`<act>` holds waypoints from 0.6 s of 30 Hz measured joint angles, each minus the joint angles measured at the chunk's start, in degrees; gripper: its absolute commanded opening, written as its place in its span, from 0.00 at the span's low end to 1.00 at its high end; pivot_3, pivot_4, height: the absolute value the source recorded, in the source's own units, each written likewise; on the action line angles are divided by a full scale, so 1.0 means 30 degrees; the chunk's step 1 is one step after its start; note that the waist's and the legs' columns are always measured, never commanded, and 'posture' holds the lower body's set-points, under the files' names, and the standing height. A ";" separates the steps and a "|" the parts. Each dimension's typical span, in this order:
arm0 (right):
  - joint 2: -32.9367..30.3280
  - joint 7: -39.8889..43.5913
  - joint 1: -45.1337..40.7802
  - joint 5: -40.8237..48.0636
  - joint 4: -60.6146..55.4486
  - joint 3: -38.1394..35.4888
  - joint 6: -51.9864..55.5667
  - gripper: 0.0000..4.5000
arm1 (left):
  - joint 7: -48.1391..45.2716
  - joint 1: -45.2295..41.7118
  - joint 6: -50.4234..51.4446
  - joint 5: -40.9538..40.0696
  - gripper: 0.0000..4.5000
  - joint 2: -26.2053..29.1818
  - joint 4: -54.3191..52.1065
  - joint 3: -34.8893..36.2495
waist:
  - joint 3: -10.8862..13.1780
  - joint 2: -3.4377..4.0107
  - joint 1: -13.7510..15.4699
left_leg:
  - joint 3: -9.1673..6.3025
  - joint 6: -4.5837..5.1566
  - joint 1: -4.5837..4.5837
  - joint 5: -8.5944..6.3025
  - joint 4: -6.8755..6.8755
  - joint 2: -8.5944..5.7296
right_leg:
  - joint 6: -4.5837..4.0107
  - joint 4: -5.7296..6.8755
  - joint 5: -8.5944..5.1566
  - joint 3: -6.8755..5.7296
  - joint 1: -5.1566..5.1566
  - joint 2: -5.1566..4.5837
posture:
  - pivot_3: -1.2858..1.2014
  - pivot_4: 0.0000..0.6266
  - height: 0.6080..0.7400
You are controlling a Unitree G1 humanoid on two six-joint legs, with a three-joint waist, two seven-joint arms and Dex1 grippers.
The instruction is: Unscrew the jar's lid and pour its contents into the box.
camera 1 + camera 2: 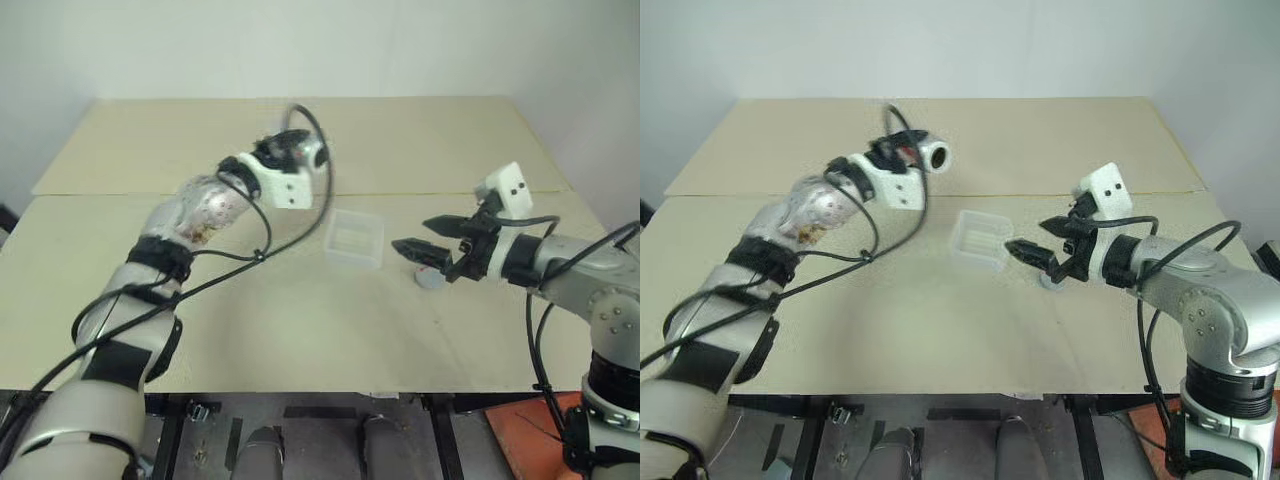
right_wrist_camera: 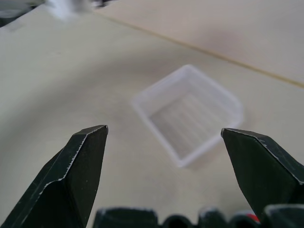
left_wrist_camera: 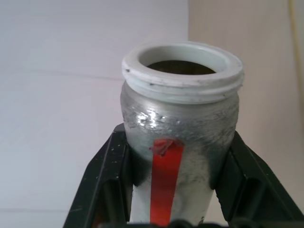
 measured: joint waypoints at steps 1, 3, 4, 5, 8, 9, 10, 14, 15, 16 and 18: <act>-0.0152 0.0095 -0.0307 0.0309 -0.0009 0.0009 0.0140 1.00 | 0.1712 -0.0699 0.0047 0.1548 0.42 -0.0169 0.0534 -0.1255 | 0.0000 -0.0001 0.0038 | -0.0003 0.0000 -0.0017 0.0000 0.0000 0.0000 | 0.0007 -0.0010 0.0003 -0.0005 -0.0003 -0.0001 | 0.52 0.24 1.00; -0.0404 0.0198 -0.0822 0.0578 0.0067 0.0045 0.0454 1.00 | 0.5336 -0.2089 0.0255 0.4871 0.42 -0.0750 0.1825 -0.4175 | 0.0000 -0.0001 0.0126 | 0.0004 0.0000 -0.0034 0.0000 -0.0001 -0.0005 | 0.0014 -0.0018 0.0006 -0.0006 -0.0013 -0.0008 | 0.52 0.24 1.00; -0.0491 0.0203 -0.0922 0.0710 0.0158 0.0066 0.0564 1.00 | 0.6662 -0.2633 0.0435 0.6136 0.42 -0.1151 0.2376 -0.5354 | 0.0001 -0.0003 0.0177 | 0.0004 -0.0001 -0.0046 0.0000 -0.0002 -0.0005 | 0.0016 -0.0020 0.0005 -0.0006 -0.0021 -0.0009 | 0.52 0.24 1.00; -0.0501 0.0196 -0.0978 0.0863 0.0260 0.0092 0.0658 1.00 | 0.7811 -0.3102 0.0746 0.7281 0.42 -0.1591 0.2894 -0.6476 | 0.0001 -0.0003 0.0252 | 0.0003 -0.0001 -0.0059 0.0000 -0.0001 -0.0006 | 0.0015 -0.0018 0.0005 -0.0007 -0.0034 -0.0009 | 0.52 0.24 1.00; -0.0498 0.0104 -0.1081 0.1182 0.0432 0.0195 0.0744 1.00 | 1.0044 -0.3882 0.1418 0.9355 0.42 -0.2551 0.3824 -0.8464 | 0.0002 -0.0004 0.0281 | 0.0013 -0.0002 -0.0072 0.0001 -0.0003 -0.0003 | 0.0015 -0.0006 0.0005 -0.0005 -0.0067 -0.0008 | 0.52 0.24 1.00; -0.0464 0.0012 -0.1154 0.1233 0.0546 0.0180 0.0749 1.00 | 1.0373 -0.4062 0.1710 0.9802 0.42 -0.2863 0.4173 -0.8974 | 0.0002 -0.0004 0.0277 | 0.0014 -0.0002 -0.0071 0.0001 -0.0003 -0.0002 | 0.0015 -0.0003 0.0005 -0.0005 -0.0066 -0.0008 | 0.52 0.24 1.00; -0.0346 -0.0150 -0.1249 0.1262 0.0636 0.0132 0.0754 1.00 | 1.0494 -0.4183 0.1951 1.0109 0.42 -0.3140 0.4467 -0.9358 | 0.0002 -0.0004 0.0282 | 0.0015 -0.0003 -0.0070 0.0002 -0.0003 -0.0003 | 0.0015 -0.0002 0.0005 -0.0004 -0.0066 -0.0009 | 0.52 0.24 1.00; 0.0177 -0.0865 -0.1540 0.2000 0.0645 -0.0295 0.0883 1.00 | 1.0598 -0.4218 0.2608 1.0432 0.42 -0.3832 0.5244 -1.0023 | 0.0004 -0.0007 0.0306 | 0.0014 -0.0006 -0.0077 0.0003 -0.0003 -0.0002 | 0.0016 -0.0004 0.0005 -0.0005 -0.0068 -0.0008 | 0.52 0.24 1.00; 0.0262 -0.1059 -0.1553 0.2195 0.0624 -0.0451 0.0985 1.00 | 1.0604 -0.4228 0.2646 1.0421 0.42 -0.3878 0.5384 -1.0080 | 0.0004 -0.0006 0.0315 | 0.0013 -0.0006 -0.0080 0.0003 -0.0003 -0.0003 | 0.0016 -0.0005 0.0005 -0.0005 -0.0068 -0.0010 | 0.52 0.24 1.00; 0.0270 -0.1235 -0.1553 0.2441 0.0616 -0.0583 0.1102 1.00 | 1.0613 -0.4229 0.2673 1.0410 0.42 -0.3882 0.5518 -1.0131 | 0.0004 -0.0007 0.0328 | 0.0014 -0.0007 -0.0083 0.0004 -0.0003 -0.0003 | 0.0016 -0.0006 0.0005 -0.0005 -0.0069 -0.0010 | 0.52 0.24 1.00; 0.0269 -0.1502 -0.1552 0.2769 0.0519 -0.0859 0.1192 1.00 | 1.0566 -0.4229 0.2708 1.0336 0.42 -0.3881 0.5770 -1.0148 | 0.0004 -0.0007 0.0360 | 0.0014 -0.0008 -0.0082 0.0004 -0.0003 -0.0003 | 0.0016 -0.0004 0.0005 -0.0006 -0.0069 -0.0011 | 0.52 0.24 1.00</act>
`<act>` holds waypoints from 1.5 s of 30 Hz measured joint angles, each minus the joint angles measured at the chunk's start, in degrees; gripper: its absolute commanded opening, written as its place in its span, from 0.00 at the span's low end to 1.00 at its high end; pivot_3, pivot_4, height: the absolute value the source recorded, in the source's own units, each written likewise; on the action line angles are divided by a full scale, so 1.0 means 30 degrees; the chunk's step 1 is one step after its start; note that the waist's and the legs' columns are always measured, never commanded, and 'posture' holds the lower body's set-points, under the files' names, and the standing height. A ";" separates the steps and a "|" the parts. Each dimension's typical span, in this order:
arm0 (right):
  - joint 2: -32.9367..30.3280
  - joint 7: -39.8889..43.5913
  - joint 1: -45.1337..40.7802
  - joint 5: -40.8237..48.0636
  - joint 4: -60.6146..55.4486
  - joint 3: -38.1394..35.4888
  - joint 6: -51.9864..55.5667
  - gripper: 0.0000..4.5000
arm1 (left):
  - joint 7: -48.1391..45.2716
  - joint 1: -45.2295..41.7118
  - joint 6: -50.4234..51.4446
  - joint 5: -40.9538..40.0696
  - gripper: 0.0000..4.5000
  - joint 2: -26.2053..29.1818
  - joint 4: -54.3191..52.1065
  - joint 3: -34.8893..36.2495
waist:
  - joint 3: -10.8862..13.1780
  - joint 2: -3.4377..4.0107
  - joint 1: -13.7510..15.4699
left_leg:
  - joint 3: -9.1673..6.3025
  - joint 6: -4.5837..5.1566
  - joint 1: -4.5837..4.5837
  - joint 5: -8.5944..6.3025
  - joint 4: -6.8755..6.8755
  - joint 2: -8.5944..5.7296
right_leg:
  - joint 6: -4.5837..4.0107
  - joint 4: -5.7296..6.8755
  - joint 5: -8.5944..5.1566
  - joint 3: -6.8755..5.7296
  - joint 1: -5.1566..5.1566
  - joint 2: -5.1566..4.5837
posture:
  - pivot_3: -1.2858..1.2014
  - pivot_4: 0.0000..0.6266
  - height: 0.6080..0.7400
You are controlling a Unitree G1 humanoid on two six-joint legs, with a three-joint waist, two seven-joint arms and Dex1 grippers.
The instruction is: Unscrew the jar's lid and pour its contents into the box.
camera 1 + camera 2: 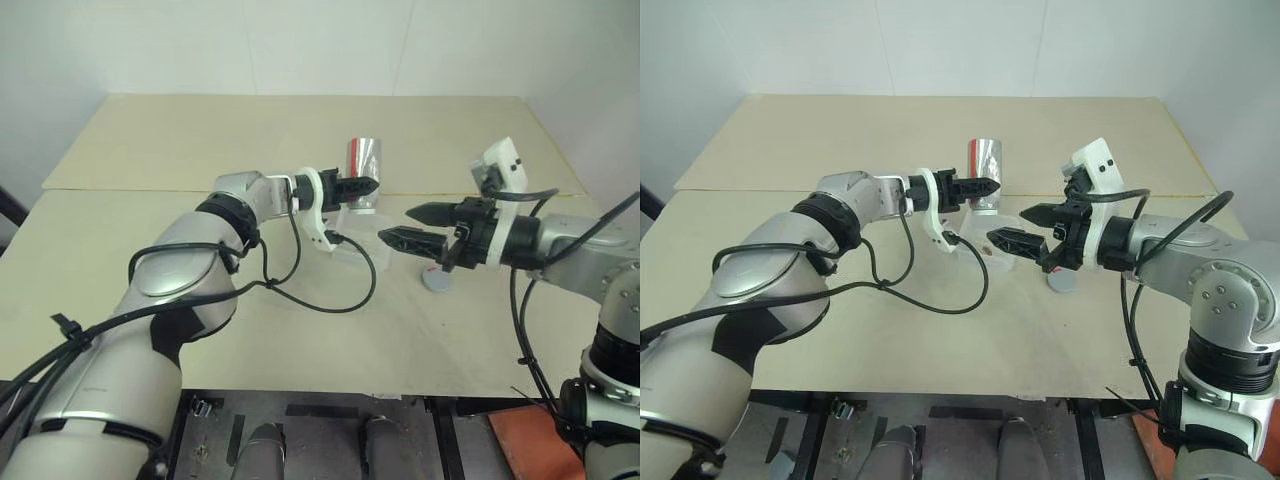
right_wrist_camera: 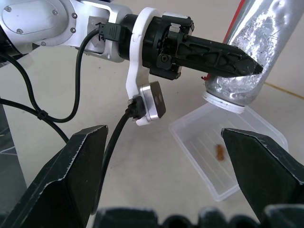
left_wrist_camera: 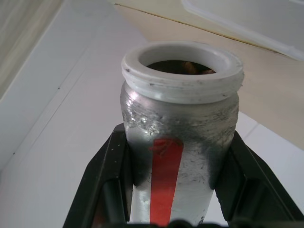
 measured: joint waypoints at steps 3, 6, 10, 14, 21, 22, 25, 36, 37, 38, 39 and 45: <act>-0.0008 -0.0464 0.0030 0.0500 -0.0275 -0.0138 0.0024 1.00 | -0.0292 0.0001 -0.0153 -0.0407 0.42 0.0042 0.0192 0.0149 | 0.0000 0.0000 0.0024 | -0.0001 -0.0002 0.0001 0.0001 0.0000 0.0000 | 0.0000 0.0002 0.0000 -0.0001 0.0001 0.0000 | 0.52 0.24 1.00; -0.0011 -0.0776 0.0088 0.0745 -0.0338 -0.0170 0.0023 1.00 | -0.0677 0.0002 -0.0519 -0.1197 0.42 0.0247 0.0189 0.0723 | 0.0000 0.0000 0.0013 | 0.0000 -0.0002 0.0001 0.0001 0.0000 0.0000 | 0.0000 0.0001 0.0000 0.0000 0.0001 -0.0001 | 0.52 0.24 1.00; -0.0113 -0.1032 0.0595 0.1109 -0.0409 -0.0284 0.0018 1.00 | -0.1959 0.0219 -0.2539 -0.3890 0.42 0.1126 0.0163 0.2974 | 0.0000 0.0000 -0.0008 | 0.0001 -0.0005 0.0004 0.0003 0.0000 0.0003 | -0.0001 0.0001 0.0000 0.0000 -0.0001 -0.0002 | 0.52 0.24 1.00; -0.0130 -0.1078 0.0917 0.1250 -0.0458 -0.0284 -0.0233 1.00 | -0.6299 0.1583 -0.5002 -0.8874 0.42 0.2022 0.0166 0.7307 | -0.0002 0.0003 -0.0037 | 0.0004 -0.0041 0.0016 0.0023 -0.0001 0.0004 | -0.0002 0.0011 0.0001 0.0000 0.0002 -0.0004 | 0.52 0.24 1.00; -0.0169 -0.0815 0.1824 0.1273 -0.1025 -0.0268 -0.1808 1.00 | -1.9333 0.5224 -0.3193 -2.0583 0.42 0.2055 -0.1309 1.6357 | -0.0006 0.0010 -0.0293 | -0.0005 -0.0083 0.0013 0.0047 0.0001 0.0005 | -0.0003 0.0015 0.0001 -0.0007 0.0014 -0.0007 | 0.52 0.24 1.00; -0.0329 -0.0650 0.2042 0.1233 -0.1122 -0.0257 -0.2112 1.00 | -2.1091 0.5813 -0.2052 -2.2085 0.42 0.2070 -0.1874 1.7368 | -0.0006 0.0010 -0.0388 | -0.0007 -0.0073 0.0013 0.0042 0.0002 0.0004 | -0.0003 0.0018 0.0001 -0.0007 0.0017 -0.0010 | 0.52 0.24 1.00; -0.1230 0.0112 0.2606 0.0788 -0.1399 -0.0041 -0.3075 1.00 | -2.5851 0.8045 0.3322 -2.6716 0.42 0.2103 -0.5474 2.0210 | -0.0007 0.0011 -0.0678 | -0.0014 -0.0055 0.0023 0.0033 0.0009 0.0009 | -0.0003 0.0037 0.0001 -0.0006 0.0021 -0.0009 | 0.52 0.24 1.00; -0.2343 0.1411 0.3205 0.0112 -0.1383 0.0474 -0.4525 1.00 | -2.6184 1.4035 1.2588 -3.1632 0.42 0.1238 -1.5423 2.3613 | -0.0019 0.0023 -0.1017 | -0.0018 -0.0056 0.0110 0.0040 0.0014 0.0014 | -0.0014 0.0040 0.0007 0.0002 0.0082 -0.0001 | 0.52 0.24 1.00; -0.2400 0.1502 0.3205 0.0109 -0.1383 0.0491 -0.4572 1.00 | -2.5931 1.4716 1.2537 -3.1633 0.42 0.0961 -1.5626 2.3661 | -0.0019 0.0023 -0.0995 | -0.0020 -0.0057 0.0106 0.0041 0.0013 0.0013 | -0.0015 0.0040 0.0008 -0.0001 0.0077 -0.0001 | 0.52 0.24 1.00; -0.2497 0.1600 0.3207 0.0107 -0.1384 0.0540 -0.4650 1.00 | -2.5627 1.5552 1.2434 -3.1628 0.42 0.0677 -1.5685 2.3669 | -0.0019 0.0023 -0.0981 | -0.0019 -0.0058 0.0107 0.0042 0.0013 0.0011 | -0.0015 0.0038 0.0008 0.0000 0.0078 -0.0001 | 0.52 0.24 1.00; -0.2553 0.1625 0.3216 0.0096 -0.1382 0.0561 -0.4658 1.00 | -2.5434 1.5803 1.2215 -3.1663 0.50 0.0491 -1.5866 2.3791 | -0.0021 0.0016 -0.0959 | -0.0021 -0.0058 0.0106 0.0041 0.0014 0.0013 | -0.0017 0.0036 0.0010 -0.0002 0.0079 -0.0001 | 0.52 0.24 1.00; -0.2562 0.1607 0.3216 0.0118 -0.1390 0.0700 -0.4690 1.00 | -2.5359 1.6185 1.2140 -3.1567 0.90 0.0477 -1.6153 2.3743 | -0.0023 0.0016 -0.0951 | -0.0018 -0.0056 0.0111 0.0040 0.0014 0.0012 | -0.0018 0.0030 0.0010 -0.0001 0.0085 -0.0001 | 0.52 0.24 1.00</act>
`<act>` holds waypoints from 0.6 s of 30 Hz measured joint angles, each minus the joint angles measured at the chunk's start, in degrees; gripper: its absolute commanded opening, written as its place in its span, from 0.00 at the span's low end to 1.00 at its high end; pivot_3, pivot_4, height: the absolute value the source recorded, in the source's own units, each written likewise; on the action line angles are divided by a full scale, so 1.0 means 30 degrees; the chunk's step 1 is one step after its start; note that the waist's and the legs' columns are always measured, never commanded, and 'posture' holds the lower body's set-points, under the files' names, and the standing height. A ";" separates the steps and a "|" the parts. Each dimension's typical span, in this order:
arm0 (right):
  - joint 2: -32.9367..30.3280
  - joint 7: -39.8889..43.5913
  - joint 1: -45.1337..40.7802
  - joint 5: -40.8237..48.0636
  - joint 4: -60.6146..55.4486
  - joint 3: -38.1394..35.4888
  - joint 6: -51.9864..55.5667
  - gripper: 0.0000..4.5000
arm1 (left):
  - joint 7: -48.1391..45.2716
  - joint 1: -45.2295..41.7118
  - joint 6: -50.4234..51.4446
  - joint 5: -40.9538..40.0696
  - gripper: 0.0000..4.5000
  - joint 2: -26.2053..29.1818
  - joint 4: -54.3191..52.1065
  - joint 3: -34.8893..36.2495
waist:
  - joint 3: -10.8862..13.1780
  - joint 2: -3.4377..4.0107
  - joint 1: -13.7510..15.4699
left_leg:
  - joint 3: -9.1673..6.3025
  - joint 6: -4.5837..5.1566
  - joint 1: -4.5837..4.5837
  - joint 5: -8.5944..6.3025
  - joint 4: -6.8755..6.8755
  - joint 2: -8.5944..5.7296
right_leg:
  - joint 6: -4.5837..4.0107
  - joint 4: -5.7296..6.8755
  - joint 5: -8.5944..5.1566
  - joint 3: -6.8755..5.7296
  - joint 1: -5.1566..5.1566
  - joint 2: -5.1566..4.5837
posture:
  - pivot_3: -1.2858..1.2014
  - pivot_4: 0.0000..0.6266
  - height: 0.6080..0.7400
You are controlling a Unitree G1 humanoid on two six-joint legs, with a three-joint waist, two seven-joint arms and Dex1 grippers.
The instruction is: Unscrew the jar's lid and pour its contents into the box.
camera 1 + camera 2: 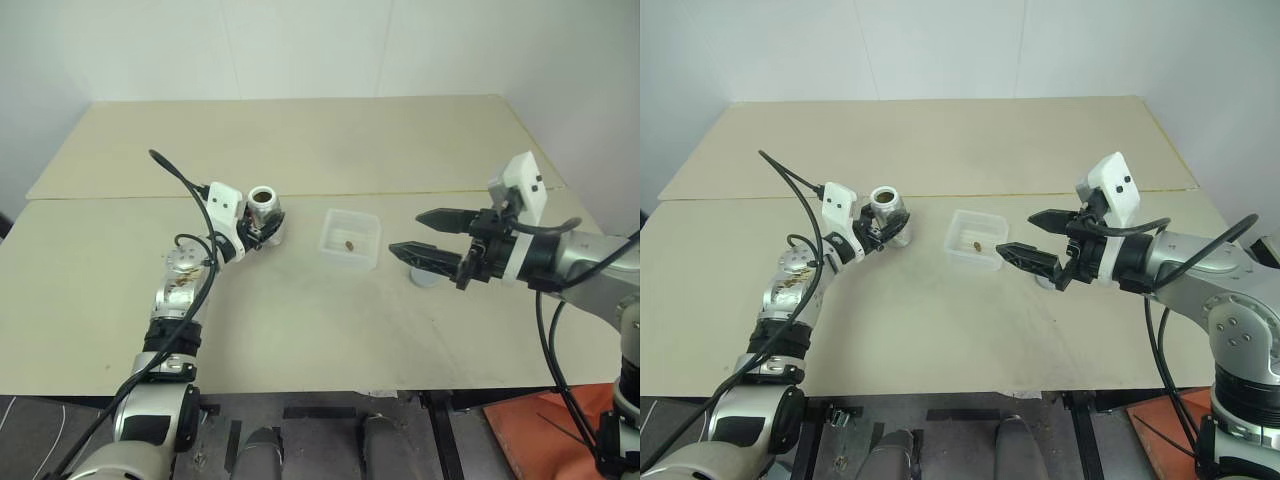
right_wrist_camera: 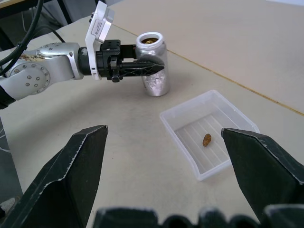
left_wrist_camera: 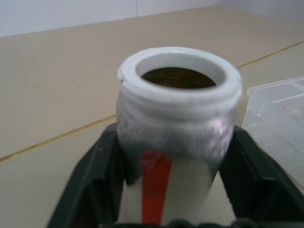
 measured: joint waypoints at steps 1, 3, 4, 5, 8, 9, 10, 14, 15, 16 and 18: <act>0.0000 -0.0012 0.0002 0.0005 -0.0003 0.0000 0.0000 1.00 | -0.0105 0.0215 0.0034 0.0001 0.97 0.0057 -0.0001 -0.0056 | 0.0000 -0.0001 -0.0016 | 0.0001 0.0000 -0.0001 0.0000 0.0000 0.0001 | 0.0000 0.0003 0.0000 -0.0001 -0.0003 0.0001 | 0.52 0.24 1.00; 0.0000 -0.0024 0.0009 0.0009 -0.0009 0.0010 0.0000 1.00 | -0.0301 0.0496 0.0165 -0.0003 0.99 0.0169 -0.0132 -0.0110 | 0.0000 0.0000 -0.0014 | 0.0000 0.0000 0.0000 0.0000 0.0000 0.0000 | 0.0000 0.0001 0.0000 -0.0001 -0.0005 0.0001 | 0.52 0.24 1.00; 0.0000 -0.0032 0.0014 0.0019 -0.0024 0.0019 0.0000 1.00 | -0.0486 0.0762 0.0317 -0.0022 0.99 0.0348 -0.0529 -0.0125 | 0.0000 0.0000 -0.0028 | 0.0000 0.0001 -0.0002 0.0000 0.0000 0.0002 | 0.0000 0.0003 0.0000 0.0000 -0.0008 0.0001 | 0.52 0.24 1.00; -0.0001 -0.0044 0.0031 0.0020 -0.0035 0.0029 0.0000 1.00 | -0.0765 0.1109 0.0604 -0.0075 0.99 0.0629 -0.1176 -0.0130 | 0.0000 0.0000 -0.0045 | 0.0000 0.0001 -0.0001 -0.0001 -0.0002 0.0003 | 0.0000 0.0004 0.0000 0.0001 -0.0008 0.0001 | 0.52 0.24 1.00; -0.0154 -0.0027 0.0337 0.0017 -0.0208 0.0068 0.0000 1.00 | -0.2012 0.2355 0.2000 -0.0644 0.99 0.2329 -0.3851 -0.0132 | 0.0000 0.0001 -0.0081 | 0.0001 0.0002 -0.0003 -0.0001 -0.0012 0.0011 | -0.0001 0.0007 0.0000 0.0001 -0.0015 0.0004 | 0.52 0.24 1.00; -0.0242 -0.0014 0.0488 0.0008 -0.0226 0.0069 0.0000 1.00 | -0.2278 0.2637 0.2395 -0.0754 0.99 0.2823 -0.4398 -0.0086 | -0.0001 0.0003 -0.0059 | -0.0001 0.0002 0.0001 -0.0001 -0.0013 0.0009 | 0.0000 0.0009 -0.0001 0.0001 -0.0010 0.0002 | 0.52 0.24 1.00; -0.0411 0.0102 0.0740 0.0010 -0.0339 0.0073 -0.0003 1.00 | -0.2932 0.3411 0.3623 -0.1291 0.99 0.3976 -0.5951 0.0008 | -0.0001 0.0003 -0.0070 | -0.0001 0.0004 -0.0008 -0.0002 -0.0014 0.0014 | -0.0001 0.0013 0.0000 0.0001 -0.0019 0.0005 | 0.52 0.24 1.00; -0.1185 0.0607 0.1536 -0.0183 -0.0392 -0.0014 -0.0380 1.00 | -0.5250 0.5208 0.6391 -0.3211 0.99 0.7514 -0.9404 0.1187 | -0.0002 0.0007 -0.0024 | 0.0004 0.0014 0.0000 -0.0008 -0.0019 0.0023 | -0.0002 0.0002 -0.0002 0.0001 -0.0015 0.0009 | 0.52 0.24 1.00; -0.1355 0.0841 0.1697 -0.0293 -0.0408 -0.0019 -0.0565 1.00 | -0.6084 0.5500 0.6556 -0.3831 0.99 0.8378 -0.9905 0.1742 | -0.0002 0.0007 -0.0015 | 0.0008 0.0015 0.0000 -0.0008 -0.0021 0.0025 | -0.0003 -0.0017 -0.0003 0.0001 -0.0018 0.0010 | 0.52 0.24 1.00; -0.1704 0.1234 0.2122 -0.0537 -0.0517 -0.0024 -0.1023 1.00 | -0.7424 0.5842 0.6459 -0.4652 0.99 0.9289 -1.0309 0.2477 | -0.0002 0.0008 -0.0004 | 0.0013 0.0017 0.0004 -0.0010 -0.0028 0.0031 | -0.0011 -0.0028 -0.0009 0.0001 -0.0017 0.0011 | 0.52 0.24 1.00; -0.2117 0.1864 0.2750 -0.1064 -0.0546 -0.0030 -0.1760 1.00 | -0.9626 0.6346 0.5950 -0.5928 0.99 1.0437 -1.0618 0.3722 | -0.0002 0.0010 0.0050 | 0.0023 0.0019 0.0009 -0.0011 -0.0033 0.0031 | -0.0011 -0.0044 -0.0011 0.0001 -0.0012 0.0009 | 0.52 0.24 1.00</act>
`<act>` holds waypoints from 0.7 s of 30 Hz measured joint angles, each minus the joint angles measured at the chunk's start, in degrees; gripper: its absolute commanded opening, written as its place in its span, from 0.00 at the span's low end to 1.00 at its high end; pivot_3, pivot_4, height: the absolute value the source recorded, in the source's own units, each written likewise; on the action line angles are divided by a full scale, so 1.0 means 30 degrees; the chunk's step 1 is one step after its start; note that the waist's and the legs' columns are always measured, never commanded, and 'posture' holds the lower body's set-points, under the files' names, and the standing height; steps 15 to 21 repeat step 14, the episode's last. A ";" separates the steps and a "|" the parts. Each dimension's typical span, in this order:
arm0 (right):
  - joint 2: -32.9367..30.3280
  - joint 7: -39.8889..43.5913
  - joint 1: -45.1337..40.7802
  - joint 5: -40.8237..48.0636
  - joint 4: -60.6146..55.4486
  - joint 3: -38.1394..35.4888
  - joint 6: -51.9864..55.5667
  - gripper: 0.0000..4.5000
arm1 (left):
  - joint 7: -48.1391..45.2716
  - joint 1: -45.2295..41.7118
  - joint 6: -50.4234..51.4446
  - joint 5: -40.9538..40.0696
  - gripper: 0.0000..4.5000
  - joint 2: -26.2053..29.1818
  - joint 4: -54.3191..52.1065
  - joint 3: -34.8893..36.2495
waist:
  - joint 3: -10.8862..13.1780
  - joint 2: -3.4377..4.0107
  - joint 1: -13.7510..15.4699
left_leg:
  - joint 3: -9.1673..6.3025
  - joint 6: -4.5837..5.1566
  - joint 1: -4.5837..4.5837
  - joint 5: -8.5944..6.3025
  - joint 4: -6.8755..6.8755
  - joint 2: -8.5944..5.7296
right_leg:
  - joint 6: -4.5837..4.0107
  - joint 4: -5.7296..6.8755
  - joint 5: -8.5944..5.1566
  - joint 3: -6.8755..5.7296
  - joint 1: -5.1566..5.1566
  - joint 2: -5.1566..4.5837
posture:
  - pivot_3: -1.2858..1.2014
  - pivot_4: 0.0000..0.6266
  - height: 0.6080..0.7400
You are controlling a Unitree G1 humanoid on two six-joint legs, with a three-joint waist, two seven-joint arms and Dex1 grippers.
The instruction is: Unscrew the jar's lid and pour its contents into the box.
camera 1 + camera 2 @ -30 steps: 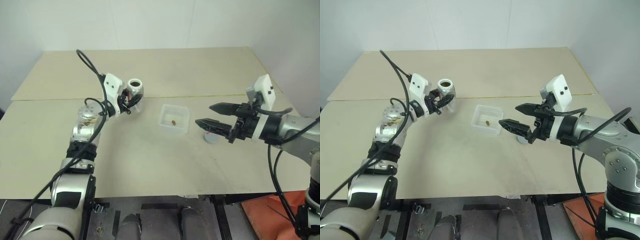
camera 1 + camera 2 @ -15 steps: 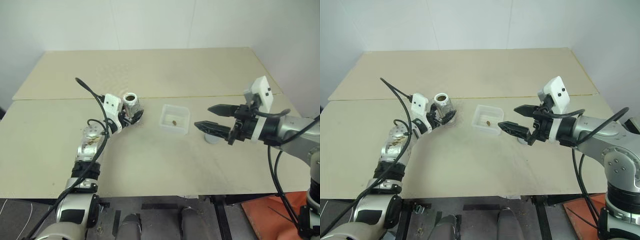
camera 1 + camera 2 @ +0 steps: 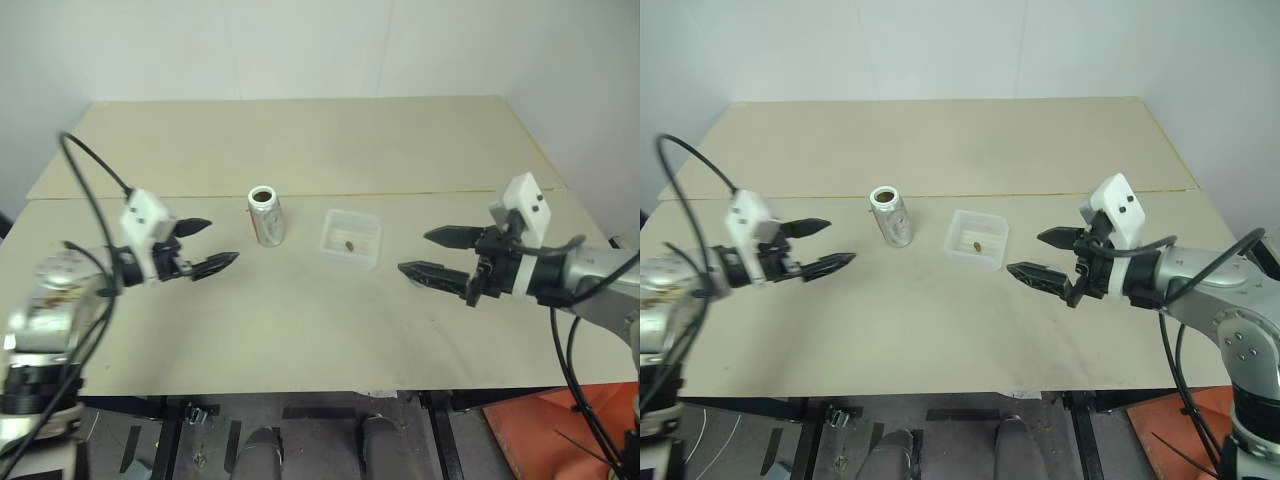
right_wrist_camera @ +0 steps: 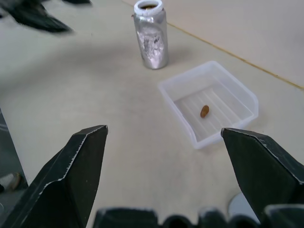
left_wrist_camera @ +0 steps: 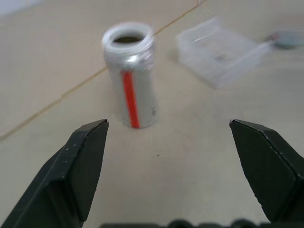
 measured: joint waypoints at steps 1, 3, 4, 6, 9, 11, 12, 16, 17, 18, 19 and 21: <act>-0.0218 0.0440 0.0284 -0.0367 0.0003 0.0005 -0.0531 1.00 | -0.1466 0.0241 -0.0402 -0.0559 0.99 0.0679 0.0138 0.0514 | 0.0000 0.0000 0.0013 | 0.0002 0.0000 -0.0005 0.0000 0.0000 0.0002 | -0.0003 -0.0024 -0.0002 -0.0001 -0.0005 0.0001 | 0.52 0.24 1.00; -0.0438 0.1158 0.0596 -0.0964 0.0045 -0.0100 -0.1548 1.00 | -0.3146 0.0387 -0.0784 -0.1167 0.99 0.1542 0.0442 0.1264 | 0.0001 0.0001 0.0034 | 0.0009 0.0005 0.0015 -0.0003 -0.0001 0.0006 | -0.0008 -0.0035 -0.0005 0.0001 0.0005 0.0001 | 0.52 0.24 1.00; -0.0484 0.1531 0.0739 -0.1120 0.0105 -0.0209 -0.1993 1.00 | -0.3611 0.0390 -0.0900 -0.1424 0.99 0.1774 0.0570 0.1557 | 0.0001 0.0001 0.0047 | 0.0008 0.0006 0.0016 -0.0004 -0.0002 0.0008 | -0.0009 -0.0034 -0.0006 0.0001 0.0006 0.0002 | 0.52 0.24 1.00; -0.0502 0.2088 0.0751 -0.1486 0.0379 -0.0255 -0.2742 1.00 | -0.3916 0.0306 -0.1020 -0.1619 0.99 0.1933 0.0730 0.1767 | 0.0000 0.0001 0.0047 | 0.0014 0.0008 0.0024 -0.0005 -0.0002 0.0007 | -0.0010 -0.0036 -0.0006 0.0003 0.0015 0.0000 | 0.52 0.24 1.00; -0.0337 0.2391 0.0400 -0.1952 0.0946 -0.0014 -0.3471 1.00 | -0.3420 0.0430 -0.0898 -0.1790 0.99 0.1807 0.0596 0.1827 | 0.0001 -0.0001 0.0016 | 0.0013 0.0011 0.0017 -0.0006 -0.0002 0.0010 | -0.0010 -0.0028 -0.0006 0.0004 0.0007 0.0002 | 0.52 0.24 1.00; -0.0156 0.2338 -0.0038 -0.2159 0.1021 0.0350 -0.3622 1.00 | -0.2959 0.1014 -0.0464 -0.2197 0.99 0.1764 -0.0327 0.2014 | 0.0002 -0.0001 -0.0085 | 0.0013 0.0016 0.0008 -0.0010 -0.0003 0.0014 | -0.0010 0.0004 -0.0005 0.0007 -0.0009 0.0004 | 0.52 0.24 1.00; -0.0085 0.2355 -0.0191 -0.2143 0.1019 0.0428 -0.3662 1.00 | -0.2757 0.1245 -0.0336 -0.2299 0.99 0.1758 -0.0795 0.2040 | 0.0001 -0.0001 -0.0097 | 0.0012 0.0032 0.0009 -0.0018 -0.0003 0.0021 | -0.0012 0.0006 -0.0006 0.0009 -0.0011 0.0011 | 0.52 0.24 1.00; -0.0059 0.2380 -0.0275 -0.2143 0.1020 0.0512 -0.3706 1.00 | -0.2276 0.1502 -0.0212 -0.2447 0.99 0.1685 -0.1379 0.2128 | 0.0001 -0.0001 -0.0061 | 0.0013 0.0034 0.0014 -0.0019 -0.0003 0.0020 | -0.0019 -0.0006 -0.0010 0.0008 -0.0010 0.0011 | 0.52 0.24 1.00; -0.0059 0.2380 -0.0275 -0.2143 0.1020 0.0512 -0.3706 1.00 | -0.2276 0.1502 -0.0212 -0.2447 0.99 0.1685 -0.1379 0.2128 | 0.0001 -0.0001 -0.0061 | 0.0013 0.0034 0.0014 -0.0019 -0.0003 0.0020 | -0.0019 -0.0006 -0.0010 0.0008 -0.0010 0.0011 | 0.52 0.24 1.00; -0.0059 0.2380 -0.0275 -0.2143 0.1020 0.0512 -0.3706 1.00 | -0.2276 0.1502 -0.0212 -0.2447 0.99 0.1685 -0.1379 0.2128 | 0.0001 -0.0001 -0.0061 | 0.0013 0.0034 0.0014 -0.0019 -0.0003 0.0020 | -0.0019 -0.0006 -0.0010 0.0008 -0.0010 0.0011 | 0.52 0.24 1.00; -0.0059 0.2380 -0.0275 -0.2143 0.1020 0.0512 -0.3706 1.00 | -0.2276 0.1502 -0.0212 -0.2447 0.99 0.1685 -0.1379 0.2128 | 0.0001 -0.0001 -0.0061 | 0.0013 0.0034 0.0014 -0.0019 -0.0003 0.0020 | -0.0019 -0.0006 -0.0010 0.0008 -0.0010 0.0011 | 0.52 0.24 1.00; -0.0059 0.2380 -0.0275 -0.2143 0.1020 0.0512 -0.3706 1.00 | -0.2276 0.1502 -0.0212 -0.2447 0.99 0.1685 -0.1379 0.2128 | 0.0001 -0.0001 -0.0061 | 0.0013 0.0034 0.0014 -0.0019 -0.0003 0.0020 | -0.0019 -0.0006 -0.0010 0.0008 -0.0010 0.0011 | 0.52 0.24 1.00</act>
